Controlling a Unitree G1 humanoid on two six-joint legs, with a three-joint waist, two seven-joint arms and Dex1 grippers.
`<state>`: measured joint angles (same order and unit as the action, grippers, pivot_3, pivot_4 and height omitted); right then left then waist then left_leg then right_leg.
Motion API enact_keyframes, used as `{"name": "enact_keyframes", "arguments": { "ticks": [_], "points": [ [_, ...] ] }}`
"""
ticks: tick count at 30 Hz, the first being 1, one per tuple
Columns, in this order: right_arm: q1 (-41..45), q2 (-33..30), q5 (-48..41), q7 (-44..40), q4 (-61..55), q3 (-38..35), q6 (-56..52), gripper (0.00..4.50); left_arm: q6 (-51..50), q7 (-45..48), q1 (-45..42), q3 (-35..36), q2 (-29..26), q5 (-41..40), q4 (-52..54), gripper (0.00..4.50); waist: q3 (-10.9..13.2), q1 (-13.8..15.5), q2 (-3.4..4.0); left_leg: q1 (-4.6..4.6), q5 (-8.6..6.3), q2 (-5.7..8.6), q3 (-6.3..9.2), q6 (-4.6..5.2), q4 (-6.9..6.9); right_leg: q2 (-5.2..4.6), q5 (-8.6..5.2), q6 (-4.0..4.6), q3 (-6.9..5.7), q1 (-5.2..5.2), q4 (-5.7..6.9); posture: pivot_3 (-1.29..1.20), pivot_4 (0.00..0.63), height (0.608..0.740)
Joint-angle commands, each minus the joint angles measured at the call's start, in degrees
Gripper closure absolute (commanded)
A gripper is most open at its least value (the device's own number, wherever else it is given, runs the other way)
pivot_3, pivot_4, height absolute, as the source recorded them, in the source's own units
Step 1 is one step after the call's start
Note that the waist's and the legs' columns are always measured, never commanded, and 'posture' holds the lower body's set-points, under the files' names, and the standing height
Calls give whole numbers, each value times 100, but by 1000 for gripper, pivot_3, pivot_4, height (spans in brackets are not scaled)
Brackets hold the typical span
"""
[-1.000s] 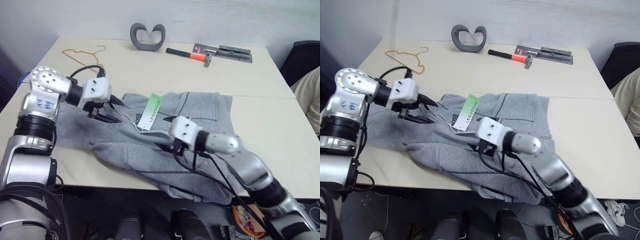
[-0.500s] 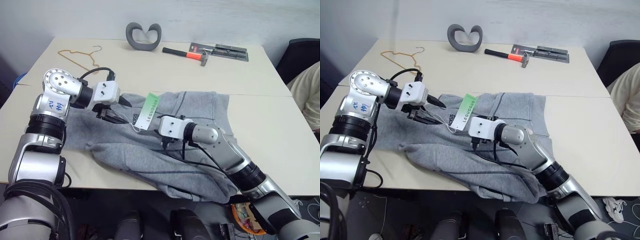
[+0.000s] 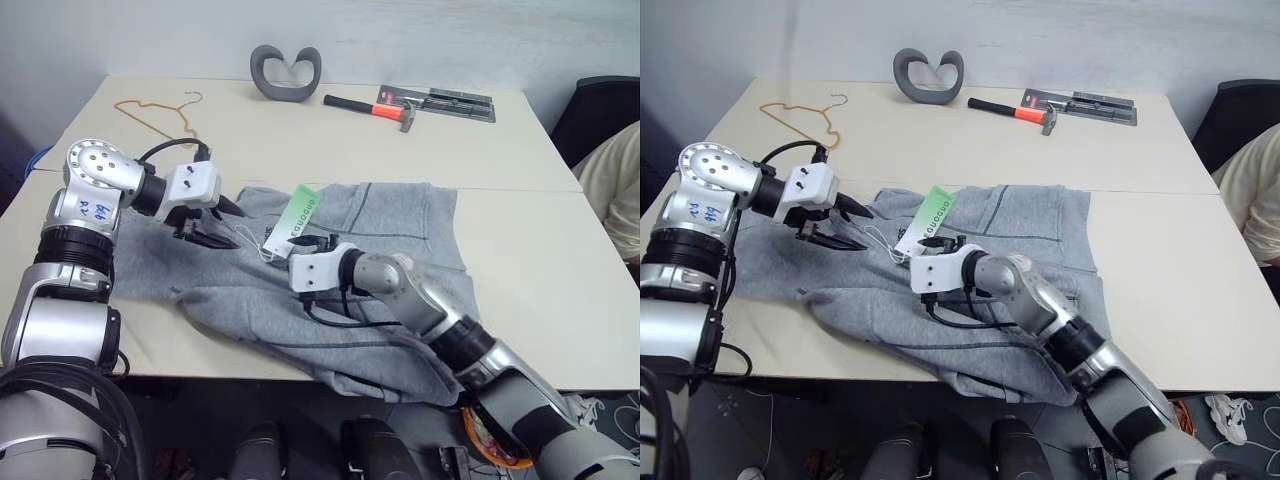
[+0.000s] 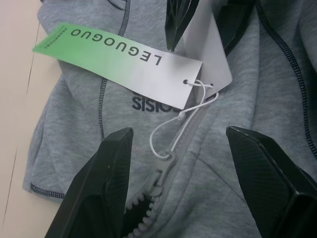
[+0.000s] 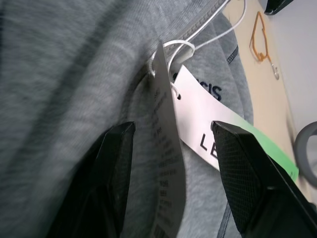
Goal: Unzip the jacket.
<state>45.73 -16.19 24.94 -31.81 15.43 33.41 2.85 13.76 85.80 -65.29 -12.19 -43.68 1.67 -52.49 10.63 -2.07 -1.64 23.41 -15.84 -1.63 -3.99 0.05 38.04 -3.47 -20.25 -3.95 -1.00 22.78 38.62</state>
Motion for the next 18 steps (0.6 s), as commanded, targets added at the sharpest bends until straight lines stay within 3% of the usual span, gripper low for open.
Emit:
{"name": "enact_keyframes", "arguments": {
  "ticks": [1, 8, 14, 18],
  "points": [
    [302, 246, 270, 397, 574, 23, 376, 1938, 112, -37, -167, 96, -37, 61, -41, 1349, 0, 1, 0, 0, 0, 0, 0, 0, 0, 0, 0, 0, -1, 0, 0, 0, 150, 740],
    [600, 383, 764, 792, 1318, 125, 975, 1938, 273, -224, -210, 99, 12, 193, -225, 1349, 0, -24, 0, 0, 1, -1, -1, -2, 0, -1, 0, 0, -2, 1, 3, 0, 150, 740],
    [28, -16, 433, 19, -47, -193, 674, 1938, 419, -298, -145, 138, -21, 201, -252, 1349, 0, -32, 0, 0, 1, -2, 0, -3, -2, -2, 0, 0, -3, 1, 3, 0, 150, 740],
    [-391, -36, 208, -373, -837, -396, 176, 1076, 505, -331, -80, 145, -24, 218, -257, 1349, 0, -29, 0, 0, 0, -1, 0, -3, -2, -3, 0, 0, -3, 1, 2, 0, 150, 740]
  ]
}}
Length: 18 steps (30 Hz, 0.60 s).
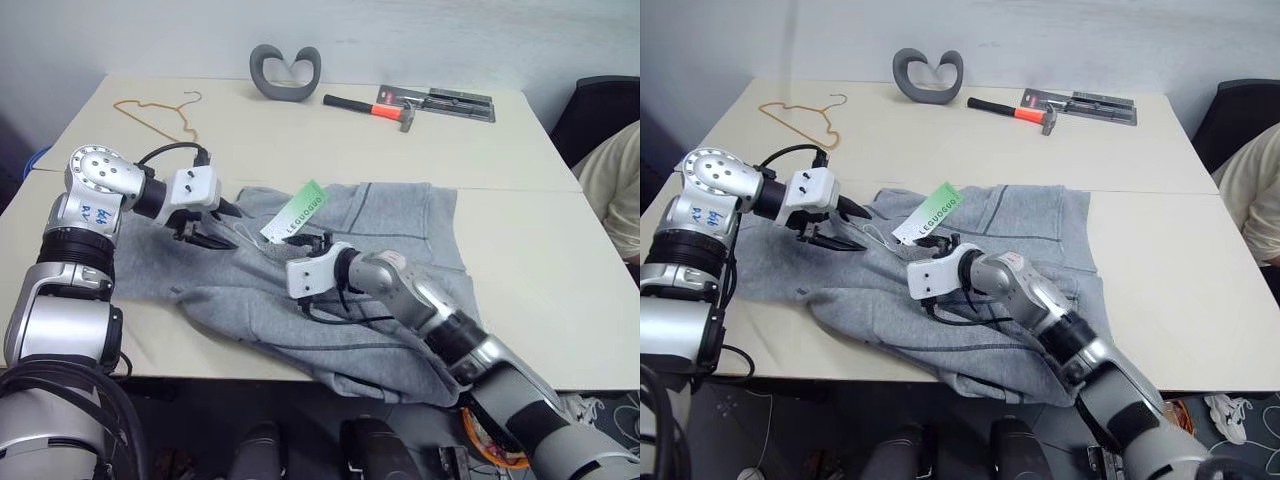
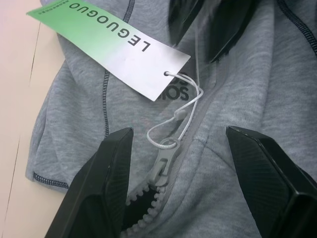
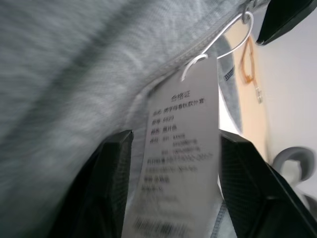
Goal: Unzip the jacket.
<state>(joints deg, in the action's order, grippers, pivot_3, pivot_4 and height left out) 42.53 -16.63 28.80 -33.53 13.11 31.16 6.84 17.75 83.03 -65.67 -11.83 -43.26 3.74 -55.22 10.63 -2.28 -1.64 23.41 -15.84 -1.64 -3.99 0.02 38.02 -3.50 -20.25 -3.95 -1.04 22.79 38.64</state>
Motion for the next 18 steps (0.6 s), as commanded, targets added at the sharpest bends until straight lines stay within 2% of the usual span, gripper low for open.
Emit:
{"name": "enact_keyframes", "arguments": {
  "ticks": [1, 3, 8, 18],
  "points": [
    [-116, -2, -138, -230, -707, -173, -274, 744, 119, -64, -35, 110, -62, 14, 14, 1349, 0, -22, 0, -1, 0, -1, 0, 0, 0, 0, 0, 0, 0, 0, 1, 0, 150, 740],
    [-148, 4, -100, -290, -871, -168, -397, 52, 134, -69, -24, 116, -56, 7, 20, 1349, 0, -37, 0, -3, 0, -1, 0, -1, 0, 1, 0, 0, 0, 0, 4, 0, 150, 740],
    [197, 237, 11, -353, -874, -83, -675, 52, 128, -77, -52, 120, -27, -6, 13, 1349, 0, -56, 0, -3, 0, 0, 0, 0, 0, 1, 0, 0, -1, 0, 4, 0, 150, 740],
    [1203, 870, 445, 534, 1566, 173, -120, 52, 72, -119, -82, 118, 45, -6, 43, 1349, 0, -89, 0, -4, 1, 0, -1, -2, -2, -2, 0, 0, -7, 1, 7, 0, 150, 740]
  ]
}}
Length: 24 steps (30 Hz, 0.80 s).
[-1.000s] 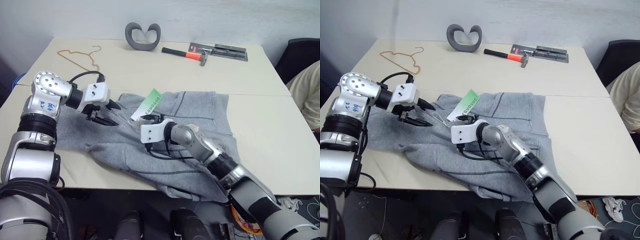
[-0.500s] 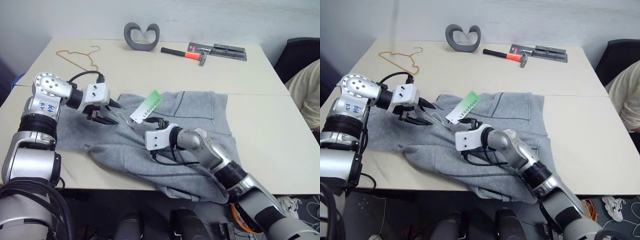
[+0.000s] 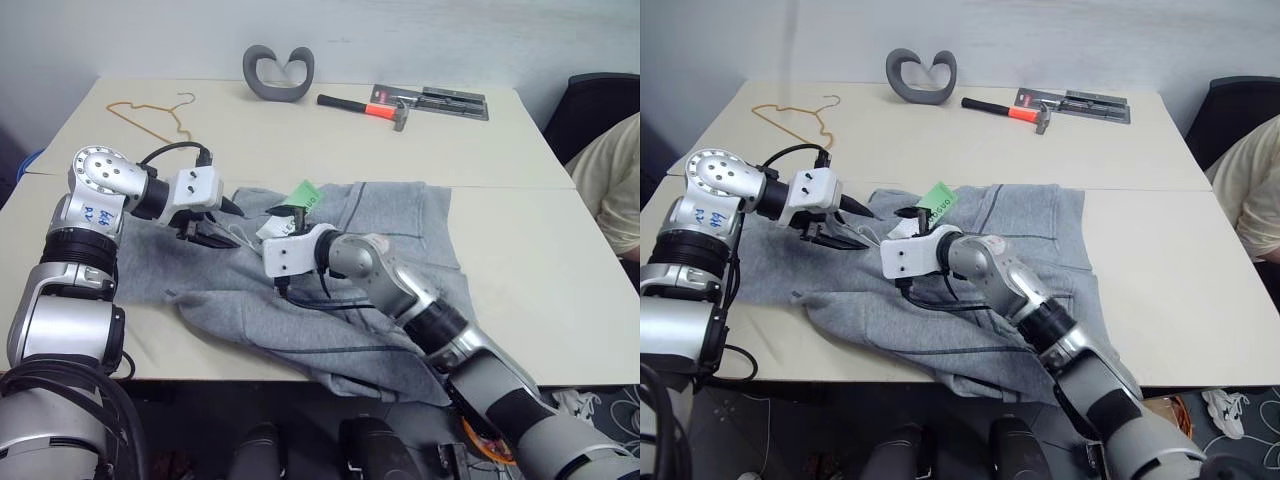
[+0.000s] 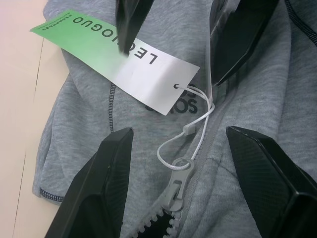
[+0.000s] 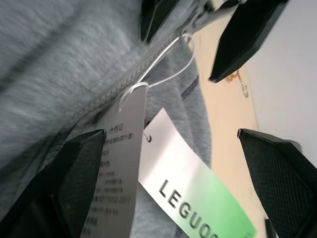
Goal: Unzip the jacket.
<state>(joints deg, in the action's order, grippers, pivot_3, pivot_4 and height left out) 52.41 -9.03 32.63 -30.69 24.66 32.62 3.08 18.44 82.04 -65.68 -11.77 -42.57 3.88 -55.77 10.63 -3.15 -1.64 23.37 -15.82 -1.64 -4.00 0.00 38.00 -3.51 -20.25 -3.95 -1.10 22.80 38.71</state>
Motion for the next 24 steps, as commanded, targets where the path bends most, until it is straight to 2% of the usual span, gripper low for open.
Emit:
{"name": "enact_keyframes", "arguments": {
  "ticks": [1, 2, 5, 14, 15, 16, 17, 24],
  "points": [
    [295, 164, 70, 333, 637, 32, 321, 52, -3, -21, -72, 115, -23, -24, 105, 1349, 0, -2, 0, 1, 0, 0, -2, 0, 0, 0, 0, 0, 0, 0, -2, 0, 150, 740],
    [369, 203, 73, 403, 835, 33, 381, 52, -9, -27, -75, 115, -16, -23, 101, 1349, 0, -3, 0, 0, 0, 0, -2, 0, 0, -1, 0, 0, 1, 0, -1, 0, 150, 740],
    [518, 297, -8, 543, 1215, -23, 536, 618, -17, -62, -87, 115, -9, -6, 89, 1349, 0, -11, 0, -3, 2, -1, -3, -2, 2, 0, 0, 0, 1, 0, 6, 0, 150, 740],
    [359, 272, -165, 494, 1030, -185, 529, 3570, 108, -364, -27, 34, 53, 206, -311, 1349, 0, -12, 0, -4, 2, -2, -3, -3, 0, 0, 0, 0, 1, 0, 7, 0, 150, 740],
    [286, 251, -182, 442, 926, -195, 507, 4046, 163, -466, -12, -6, 66, 295, -432, 1349, 0, -9, 0, -4, 2, -2, -3, -3, 0, -1, 0, 0, 1, 0, 7, 0, 150, 740],
    [201, 222, -191, 391, 789, -208, 477, 4280, 216, -580, 5, -52, 81, 393, -567, 1349, 0, -7, 0, -4, 2, -1, -3, -3, 0, -2, 0, 0, 1, 0, 9, 0, 150, 740],
    [106, 189, -200, 340, 631, -226, 434, 4401, 250, -685, 23, -94, 100, 486, -707, 1349, 0, -5, 0, -4, 2, -1, -3, -3, 0, -2, 0, 0, 1, 0, 7, 0, 150, 740],
    [-373, -49, -289, -54, -546, -368, -39, 4401, 290, -1159, 40, -154, 167, 833, -1333, 1349, 0, 1, 0, -4, 1, -1, -4, -1, -1, -3, 0, 0, 0, 0, 6, 0, 150, 740]
  ]
}}
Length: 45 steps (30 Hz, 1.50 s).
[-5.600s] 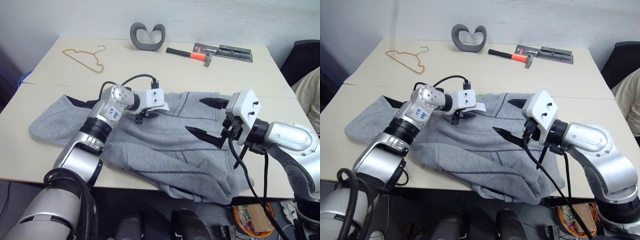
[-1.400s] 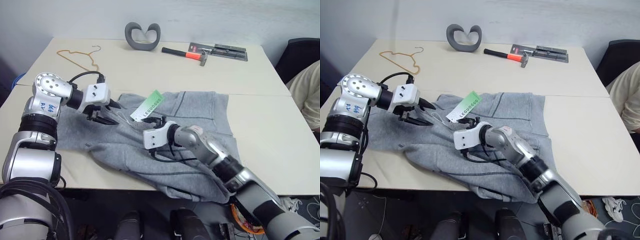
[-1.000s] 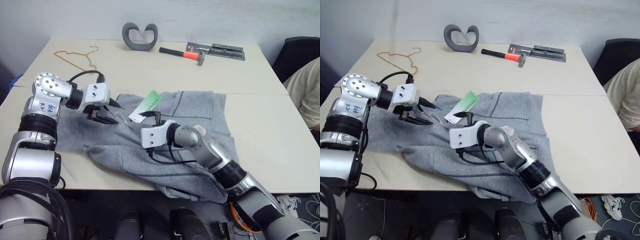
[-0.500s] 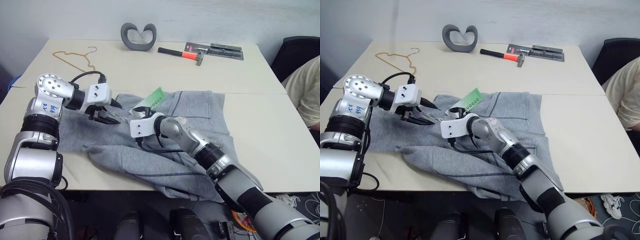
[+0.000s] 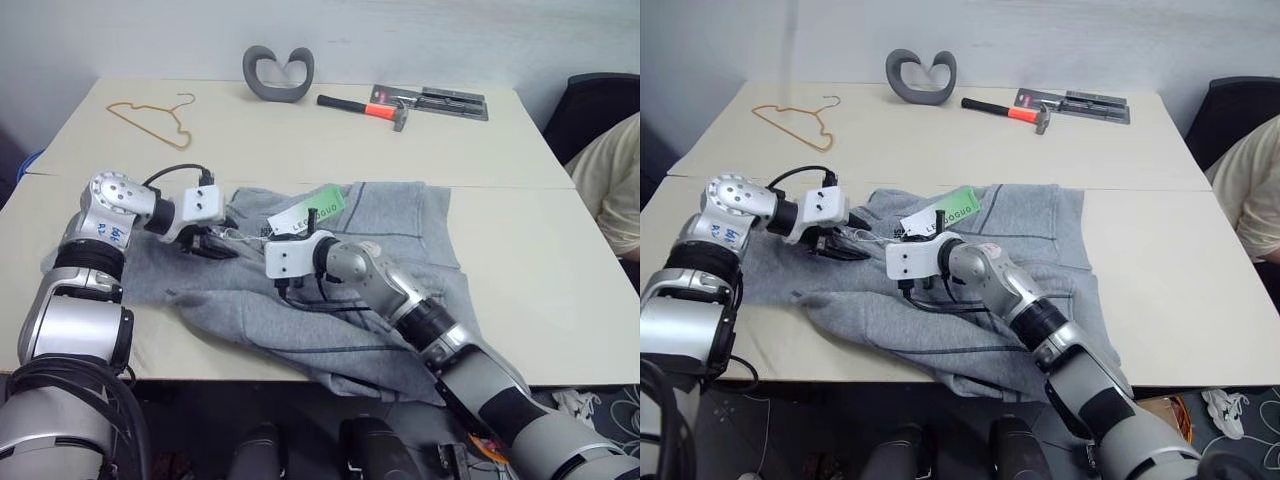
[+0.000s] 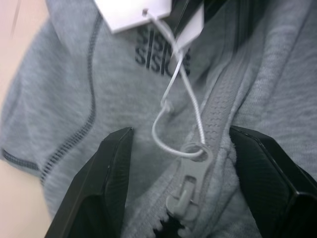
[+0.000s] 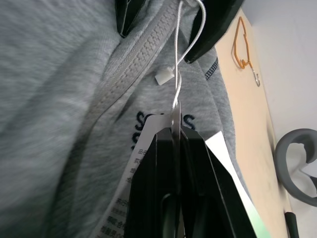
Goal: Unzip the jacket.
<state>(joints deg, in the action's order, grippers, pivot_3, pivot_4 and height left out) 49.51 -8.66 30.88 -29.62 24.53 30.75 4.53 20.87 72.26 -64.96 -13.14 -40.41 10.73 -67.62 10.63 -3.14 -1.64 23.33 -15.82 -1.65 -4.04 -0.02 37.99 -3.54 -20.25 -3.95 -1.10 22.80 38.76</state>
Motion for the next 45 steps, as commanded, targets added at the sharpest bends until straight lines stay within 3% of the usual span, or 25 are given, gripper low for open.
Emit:
{"name": "enact_keyframes", "arguments": {
  "ticks": [1, 7, 21, 27, 30, 35, 45],
  "points": [
    [-116, -123, -98, -186, -668, -192, -238, 4401, 45, -210, -36, -8, -44, 170, -197, 1349, 0, 0, 0, 0, 0, 0, 0, 0, 0, 0, 0, 0, -1, 0, 1, 0, 150, 740],
    [-213, -474, 98, -31, -1400, -335, -367, 4401, -40, -608, 121, 39, 131, 252, -421, 1349, 0, 11, 0, -2, -1, 0, -1, 0, 0, -1, 0, 0, -5, 0, 1, 0, 150, 740],
    [-1617, -982, -510, -42, -3225, -1826, -1834, 4401, -105, -1127, 690, 234, 346, 219, -486, 1349, -23, 152, 19, -41, -9, 8, -1, 15, 3, -13, 0, 0, -4, -35, 1, 0, 150, 740],
    [-1706, -1098, -747, -384, -3381, -1480, -1512, 4401, -100, -1153, 677, 263, 310, 255, -492, 1349, -25, 140, 24, -57, -14, 7, -9, 25, -4, -9, 0, 0, 2, -37, -6, 0, 150, 740],
    [-1568, -879, -746, -441, -3195, -1141, -1457, 3791, -109, -1166, 624, 280, 311, 241, -494, 1349, -25, 143, 24, -62, -14, 6, -9, 25, -5, -7, 0, 0, 3, -40, -4, 0, 150, 740],
    [-960, -611, -196, -138, -2136, -415, -989, 2147, -110, -1095, 548, 317, 345, 186, -457, 1349, -25, 137, 24, -64, -13, 6, -12, 25, -5, -8, 0, 0, 4, -37, -1, 0, 150, 740],
    [148, -243, 484, 1043, 252, 62, 75, 2147, -145, -757, 410, 481, 395, 7, -256, 1349, -25, 137, 24, -47, -3, 6, -17, 8, -3, -13, 0, 0, -1, -25, 4, 0, 150, 740]
  ]
}}
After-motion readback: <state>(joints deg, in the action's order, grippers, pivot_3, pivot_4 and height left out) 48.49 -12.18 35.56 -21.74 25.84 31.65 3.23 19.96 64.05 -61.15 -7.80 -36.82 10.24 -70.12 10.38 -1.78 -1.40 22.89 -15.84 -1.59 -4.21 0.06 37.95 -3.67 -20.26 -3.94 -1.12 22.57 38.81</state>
